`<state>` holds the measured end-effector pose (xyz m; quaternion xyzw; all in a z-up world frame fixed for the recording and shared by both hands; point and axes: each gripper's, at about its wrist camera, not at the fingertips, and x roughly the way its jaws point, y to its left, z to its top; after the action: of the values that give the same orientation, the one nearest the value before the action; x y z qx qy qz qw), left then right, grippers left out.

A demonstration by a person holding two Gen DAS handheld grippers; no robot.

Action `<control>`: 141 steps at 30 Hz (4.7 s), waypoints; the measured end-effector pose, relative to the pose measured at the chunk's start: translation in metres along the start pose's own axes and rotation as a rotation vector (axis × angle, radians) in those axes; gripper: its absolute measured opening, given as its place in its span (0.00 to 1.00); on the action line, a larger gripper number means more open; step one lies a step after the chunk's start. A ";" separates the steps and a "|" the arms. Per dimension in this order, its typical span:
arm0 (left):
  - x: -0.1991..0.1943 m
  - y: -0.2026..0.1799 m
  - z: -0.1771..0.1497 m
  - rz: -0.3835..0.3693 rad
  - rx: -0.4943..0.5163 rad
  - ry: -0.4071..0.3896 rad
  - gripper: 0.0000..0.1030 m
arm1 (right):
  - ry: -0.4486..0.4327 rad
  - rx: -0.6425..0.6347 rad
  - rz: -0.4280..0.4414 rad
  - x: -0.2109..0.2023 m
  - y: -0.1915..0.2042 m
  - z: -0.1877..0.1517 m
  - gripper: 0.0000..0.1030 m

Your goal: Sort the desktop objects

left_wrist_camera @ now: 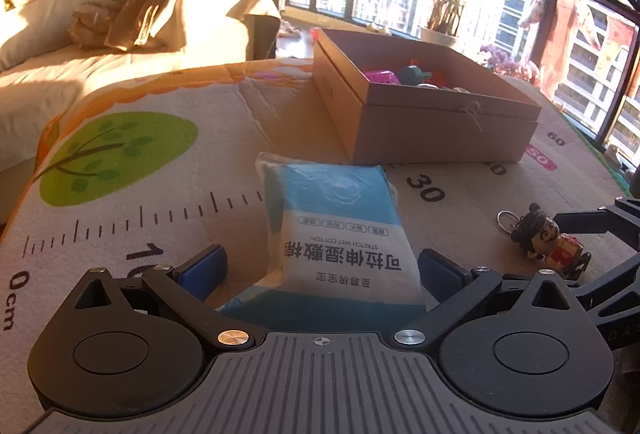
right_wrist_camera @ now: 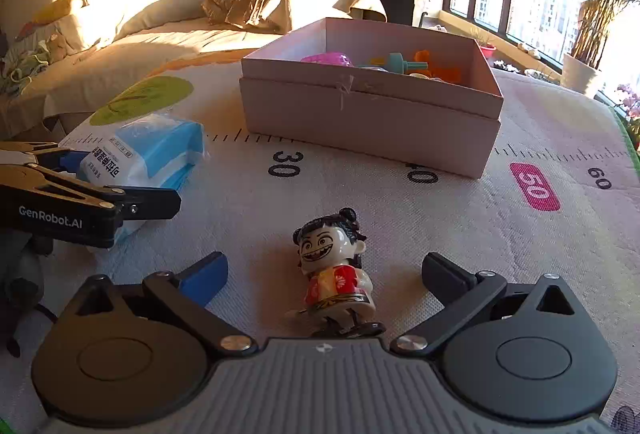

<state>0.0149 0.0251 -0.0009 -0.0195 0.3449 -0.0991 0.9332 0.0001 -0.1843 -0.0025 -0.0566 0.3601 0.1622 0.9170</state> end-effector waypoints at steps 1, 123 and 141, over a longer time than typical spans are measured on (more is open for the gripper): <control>0.000 0.000 0.000 -0.001 -0.001 0.000 1.00 | 0.000 0.000 0.000 0.000 0.000 0.000 1.00; -0.036 -0.072 0.110 -0.010 0.251 -0.181 0.55 | -0.221 0.195 0.165 -0.134 -0.070 0.114 0.27; 0.054 -0.063 0.125 -0.026 0.162 -0.090 0.93 | -0.074 0.263 0.071 0.016 -0.118 0.160 0.27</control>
<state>0.1254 -0.0517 0.0664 0.0470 0.2934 -0.1375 0.9449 0.1536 -0.2563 0.1027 0.0831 0.3457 0.1480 0.9228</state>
